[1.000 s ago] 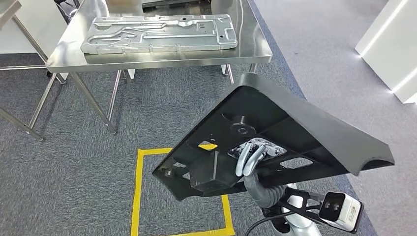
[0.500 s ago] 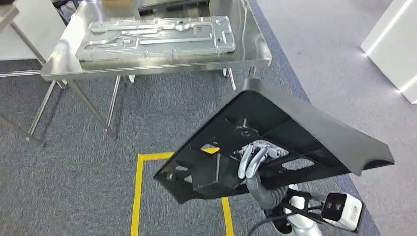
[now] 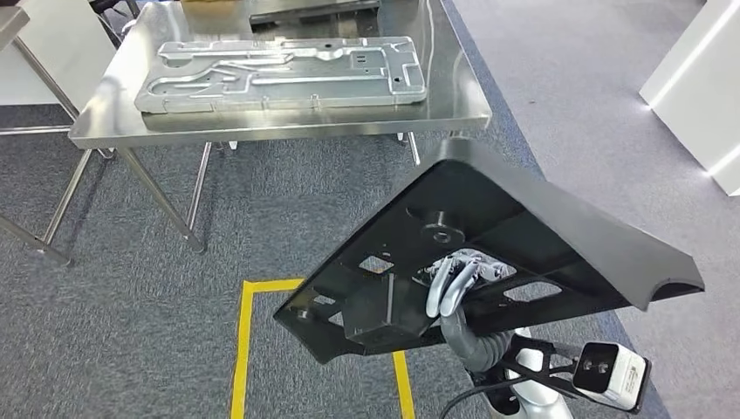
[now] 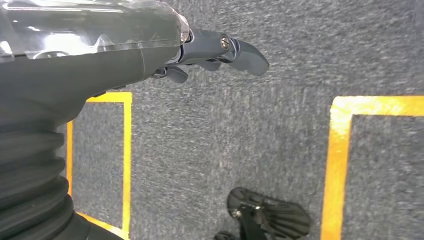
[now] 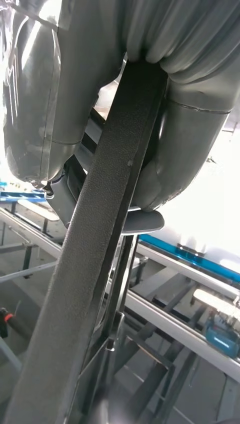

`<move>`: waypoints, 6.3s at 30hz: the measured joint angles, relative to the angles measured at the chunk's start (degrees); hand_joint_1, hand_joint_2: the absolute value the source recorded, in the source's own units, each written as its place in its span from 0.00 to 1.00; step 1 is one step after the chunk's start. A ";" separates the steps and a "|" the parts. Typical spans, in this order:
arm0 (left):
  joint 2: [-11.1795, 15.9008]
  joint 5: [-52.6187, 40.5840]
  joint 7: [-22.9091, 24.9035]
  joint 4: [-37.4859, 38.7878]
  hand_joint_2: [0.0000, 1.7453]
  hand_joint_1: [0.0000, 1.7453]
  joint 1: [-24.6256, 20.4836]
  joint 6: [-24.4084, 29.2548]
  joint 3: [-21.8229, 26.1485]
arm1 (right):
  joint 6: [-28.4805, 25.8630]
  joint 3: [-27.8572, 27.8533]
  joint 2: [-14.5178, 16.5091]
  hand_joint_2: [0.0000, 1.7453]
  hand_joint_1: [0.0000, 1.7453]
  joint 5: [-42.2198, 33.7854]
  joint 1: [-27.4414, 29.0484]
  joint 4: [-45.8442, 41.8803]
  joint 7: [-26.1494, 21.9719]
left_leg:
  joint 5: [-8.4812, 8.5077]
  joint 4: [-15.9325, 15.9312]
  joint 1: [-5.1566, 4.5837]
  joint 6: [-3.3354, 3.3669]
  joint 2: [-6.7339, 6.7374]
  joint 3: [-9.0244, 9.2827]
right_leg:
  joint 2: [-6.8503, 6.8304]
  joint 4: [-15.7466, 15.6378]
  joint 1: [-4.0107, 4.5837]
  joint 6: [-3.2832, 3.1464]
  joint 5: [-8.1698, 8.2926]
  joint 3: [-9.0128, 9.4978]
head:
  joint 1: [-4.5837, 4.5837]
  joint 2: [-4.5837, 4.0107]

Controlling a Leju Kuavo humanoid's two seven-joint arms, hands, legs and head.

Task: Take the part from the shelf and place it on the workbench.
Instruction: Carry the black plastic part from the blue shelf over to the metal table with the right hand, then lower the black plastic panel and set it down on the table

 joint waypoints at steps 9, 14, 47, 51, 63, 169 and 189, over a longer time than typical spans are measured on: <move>0.01 -0.02 -0.38 0.00 1.00 0.00 0.00 -0.03 0.00 | -0.13 -0.33 0.02 1.00 0.99 -0.14 0.11 -0.01 -0.03 | -2.53 -0.09 -0.06 -0.34 -0.23 2.93 | -0.02 -1.01 0.01 -0.26 3.94 -4.62 | 0.00 0.00; 0.03 0.01 -0.38 0.00 1.00 0.00 -0.07 -0.14 0.00 | -0.13 -0.47 0.04 1.00 0.99 -0.16 0.07 -0.11 -0.03 | -3.38 1.72 -0.16 -2.02 -0.05 3.55 | -0.03 -3.94 0.08 -2.44 4.48 -2.45 | -0.03 0.00; -0.16 0.20 -0.58 -0.02 1.00 0.00 -0.20 -0.78 0.11 | -0.26 7.44 -0.16 1.00 0.99 2.03 -8.10 10.18 4.82 | -7.17 5.96 0.26 -2.77 0.01 1.34 | 0.13 -4.32 -0.28 -2.50 4.87 -2.50 | -0.02 0.00; -0.20 0.34 -0.56 -0.02 1.00 0.00 0.01 -0.74 0.39 | -0.59 9.67 -0.15 1.00 0.99 2.08 -9.36 12.85 4.91 | -8.46 16.67 0.34 -3.18 0.03 -6.87 | 0.14 -4.33 -0.19 -2.69 3.31 -0.79 | -0.02 0.00; -0.15 0.02 -1.07 -0.02 1.00 0.00 -0.26 -1.11 0.79 | -2.16 14.56 0.72 1.00 0.99 2.05 -14.96 16.06 7.23 | 0.31 -0.09 0.30 0.17 0.03 -0.52 | 0.21 5.09 -0.12 0.23 -3.42 -3.08 | -0.02 0.00; 0.81 -2.52 -4.58 0.00 1.00 0.00 -1.43 -4.40 -0.20 | -35.98 7.54 3.02 1.00 0.99 68.90 -56.75 65.92 27.33 | -1.70 5.67 0.35 -3.29 -0.05 -4.19 | 0.15 -4.13 -0.40 -2.39 5.52 -3.23 | 0.03 0.00; 0.83 -4.29 -6.52 0.02 1.00 0.00 -2.15 -6.86 -1.91 | -34.76 23.86 7.83 1.00 0.99 82.50 -56.30 88.70 31.72 | 2.27 0.53 0.55 -0.76 -0.05 -2.84 | 0.04 11.96 -0.33 -0.03 -1.10 -11.19 | 0.03 0.00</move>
